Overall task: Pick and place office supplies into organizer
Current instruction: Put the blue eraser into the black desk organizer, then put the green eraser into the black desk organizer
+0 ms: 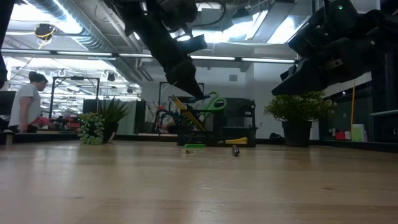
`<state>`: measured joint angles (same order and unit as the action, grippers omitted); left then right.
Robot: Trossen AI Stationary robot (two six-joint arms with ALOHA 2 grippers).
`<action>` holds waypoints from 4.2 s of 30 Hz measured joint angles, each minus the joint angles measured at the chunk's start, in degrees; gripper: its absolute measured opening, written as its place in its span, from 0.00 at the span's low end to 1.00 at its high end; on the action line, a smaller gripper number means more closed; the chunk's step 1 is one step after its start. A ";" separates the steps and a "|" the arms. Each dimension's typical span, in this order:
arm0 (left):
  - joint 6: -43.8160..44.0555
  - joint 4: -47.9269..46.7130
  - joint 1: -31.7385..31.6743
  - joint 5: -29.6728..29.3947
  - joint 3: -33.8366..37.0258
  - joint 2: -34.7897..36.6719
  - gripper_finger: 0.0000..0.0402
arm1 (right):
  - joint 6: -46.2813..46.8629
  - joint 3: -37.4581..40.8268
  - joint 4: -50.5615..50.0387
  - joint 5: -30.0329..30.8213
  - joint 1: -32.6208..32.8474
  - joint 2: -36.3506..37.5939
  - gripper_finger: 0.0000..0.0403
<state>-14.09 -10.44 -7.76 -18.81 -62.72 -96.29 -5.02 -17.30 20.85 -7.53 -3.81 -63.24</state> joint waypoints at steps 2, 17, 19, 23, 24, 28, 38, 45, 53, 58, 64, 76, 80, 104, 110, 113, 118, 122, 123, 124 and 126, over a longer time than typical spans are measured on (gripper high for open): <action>-1.61 0.00 -1.35 2.21 0.00 0.00 0.20 | -0.02 0.00 0.00 0.00 0.00 0.00 0.01; -6.85 4.38 -10.48 11.40 -0.04 -5.13 0.20 | -0.02 0.00 -0.01 0.00 0.00 0.00 0.01; -7.57 6.30 -11.29 11.41 -0.04 -6.02 0.20 | 0.00 0.00 -0.01 0.00 0.00 0.00 0.01; -7.63 6.18 -12.68 11.31 -0.03 -7.24 0.20 | -0.01 0.00 -0.01 0.00 -0.01 0.00 0.01; -7.37 5.95 -12.91 11.31 -0.02 -7.39 0.20 | -0.01 0.00 -0.01 0.00 -0.01 0.00 0.01; -7.85 6.27 -13.72 11.38 -0.04 -8.78 0.20 | 0.00 0.00 -0.01 0.00 -0.02 0.00 0.01; -8.15 5.97 -13.76 11.46 -0.04 -10.32 0.20 | 0.00 0.00 -0.01 0.00 -0.02 0.00 0.01; -8.15 5.97 -13.74 11.46 -0.04 -10.32 0.20 | 0.00 0.00 -0.01 0.00 -0.02 0.00 0.01; -7.67 5.96 -13.74 11.46 -0.04 -10.32 0.20 | 0.02 0.00 -0.01 0.00 0.00 0.00 0.01; -7.57 5.95 -13.74 11.46 -0.04 -10.32 0.24 | 0.02 0.00 -0.01 0.00 -0.01 0.00 0.01; -7.55 5.96 -13.74 11.07 -0.04 -10.32 0.28 | 0.03 0.00 -0.01 -0.01 -0.01 0.00 0.01; -7.71 6.03 -12.44 11.07 -0.02 -7.56 0.24 | 0.04 0.00 -0.01 0.00 -0.02 0.00 0.01; -7.71 5.89 -10.72 11.04 -0.02 -5.41 0.21 | 0.04 0.00 -0.01 -0.01 -0.01 -0.01 0.01; 5.59 -3.08 -4.45 12.16 0.02 -4.28 0.25 | 0.44 0.00 0.01 -0.02 0.00 0.00 0.01; 9.33 -2.83 -6.73 17.60 0.00 -5.90 0.30 | 0.43 0.00 0.03 -0.02 -0.02 0.00 0.01; 8.60 -2.41 -6.56 17.69 -0.02 -7.93 0.32 | 0.34 0.00 0.05 -0.02 -0.01 0.00 0.01; 8.42 -1.38 -6.47 16.42 0.00 -10.59 0.33 | 0.28 0.00 0.04 -0.02 -0.02 0.00 0.01; 8.39 -0.84 -6.66 12.59 0.00 -11.65 0.33 | 0.28 0.00 0.04 -0.02 0.00 0.00 0.01; 8.35 -0.66 -6.70 12.24 0.00 -11.63 0.33 | 0.28 0.00 0.02 -0.02 0.00 0.00 0.01; 8.18 -0.37 -6.70 12.11 -0.02 -11.61 0.33 | 0.28 0.00 0.04 -0.02 0.00 0.00 0.01; 8.29 -0.51 -6.70 12.35 -0.02 -11.61 0.33 | 0.28 0.00 0.04 -0.02 -0.01 0.00 0.01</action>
<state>-5.80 -10.95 -14.46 -6.47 -62.74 -107.90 -4.73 -17.30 20.88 -7.55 -3.82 -63.24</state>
